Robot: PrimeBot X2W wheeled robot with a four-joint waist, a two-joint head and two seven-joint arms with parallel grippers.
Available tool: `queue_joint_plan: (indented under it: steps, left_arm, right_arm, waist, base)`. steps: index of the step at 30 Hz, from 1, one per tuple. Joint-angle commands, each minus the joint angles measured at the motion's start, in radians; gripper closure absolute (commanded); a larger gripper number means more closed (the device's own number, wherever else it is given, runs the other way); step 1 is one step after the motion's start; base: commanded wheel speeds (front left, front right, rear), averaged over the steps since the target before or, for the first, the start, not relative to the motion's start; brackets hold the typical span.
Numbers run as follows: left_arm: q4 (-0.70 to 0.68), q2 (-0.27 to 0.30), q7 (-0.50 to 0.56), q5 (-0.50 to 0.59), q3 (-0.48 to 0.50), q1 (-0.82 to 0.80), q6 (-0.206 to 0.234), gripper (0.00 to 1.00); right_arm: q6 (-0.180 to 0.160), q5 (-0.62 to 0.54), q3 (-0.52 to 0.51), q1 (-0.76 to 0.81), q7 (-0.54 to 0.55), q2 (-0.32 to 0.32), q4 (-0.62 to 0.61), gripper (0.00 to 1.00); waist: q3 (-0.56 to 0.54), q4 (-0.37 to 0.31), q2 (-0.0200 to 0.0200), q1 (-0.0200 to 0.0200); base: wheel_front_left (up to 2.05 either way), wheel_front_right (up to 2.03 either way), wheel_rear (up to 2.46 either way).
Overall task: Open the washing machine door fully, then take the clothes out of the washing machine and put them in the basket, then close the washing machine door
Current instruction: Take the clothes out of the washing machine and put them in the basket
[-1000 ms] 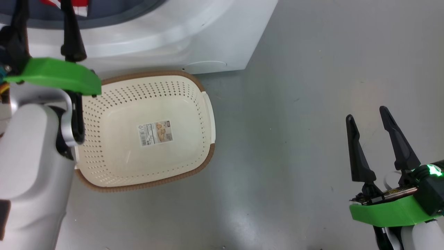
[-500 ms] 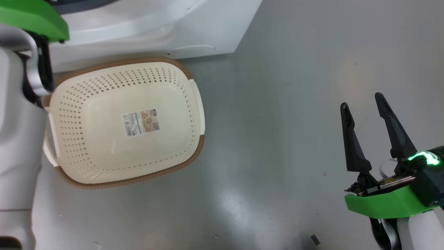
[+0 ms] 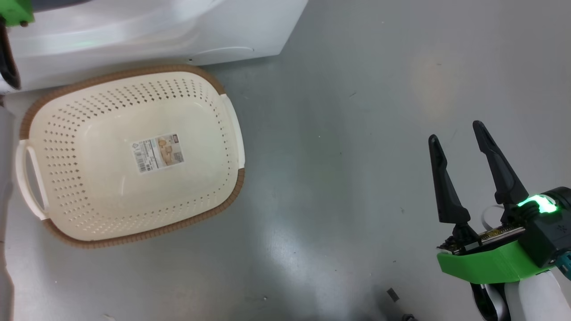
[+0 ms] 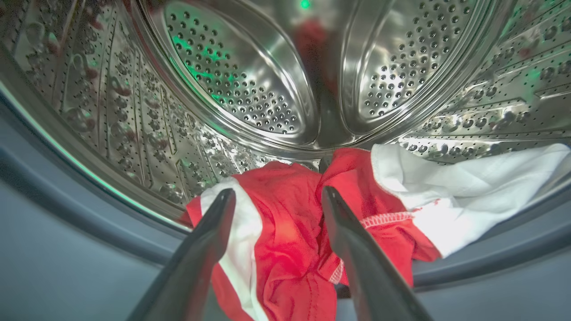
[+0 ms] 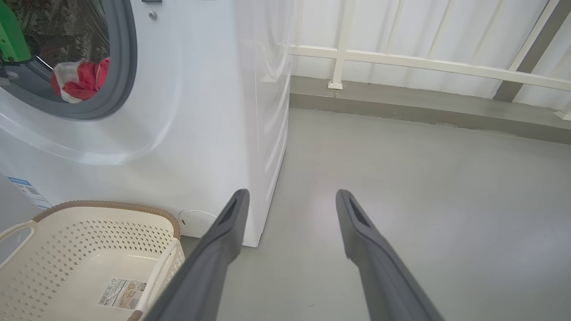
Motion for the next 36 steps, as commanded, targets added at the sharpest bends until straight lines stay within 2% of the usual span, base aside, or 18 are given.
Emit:
queue_joint_plan:
  steps: [1, 10, 22, 29, 36]
  left_arm:
    - [0.000, 0.054, 0.012, 0.004, 0.013, -0.029, 0.001, 0.00]
    - [0.098, 0.082, 0.043, 0.018, -0.005, -0.092, 0.008, 0.00]
    - [0.234, 0.135, 0.136, 0.019, -0.023, -0.156, 0.001, 0.00]
    - [0.283, 0.167, 0.192, 0.042, -0.055, -0.190, 0.005, 0.00]
    - [0.307, 0.174, 0.221, 0.046, -0.075, -0.206, -0.006, 0.00]
  right_arm:
    - [0.005, -0.003, 0.021, 0.000, -0.006, -0.012, -0.023, 0.00]
    - [0.005, 0.002, 0.039, 0.001, -0.006, -0.012, -0.016, 0.00]
    - [0.005, 0.012, 0.041, 0.025, -0.006, -0.012, -0.007, 0.00]
    - [0.005, 0.024, 0.048, 0.031, -0.006, -0.012, -0.005, 0.00]
    - [0.005, 0.040, 0.048, 0.039, -0.006, -0.012, -0.005, 0.00]
  waist:
    - [0.009, -0.008, 0.0000, 0.0000]
    - [0.023, -0.036, 0.0000, 0.0000]
    - [0.023, -0.082, 0.0000, 0.0000]
    - [0.031, -0.107, 0.0000, 0.0000]
    - [0.045, -0.125, 0.0000, 0.0000]
  base:
    - [0.00, 0.00, 0.00]
    - [0.00, 0.00, 0.00]
    - [0.00, 0.00, 0.00]
    - [0.00, 0.00, 0.00]
    - [0.00, 0.00, 0.00]
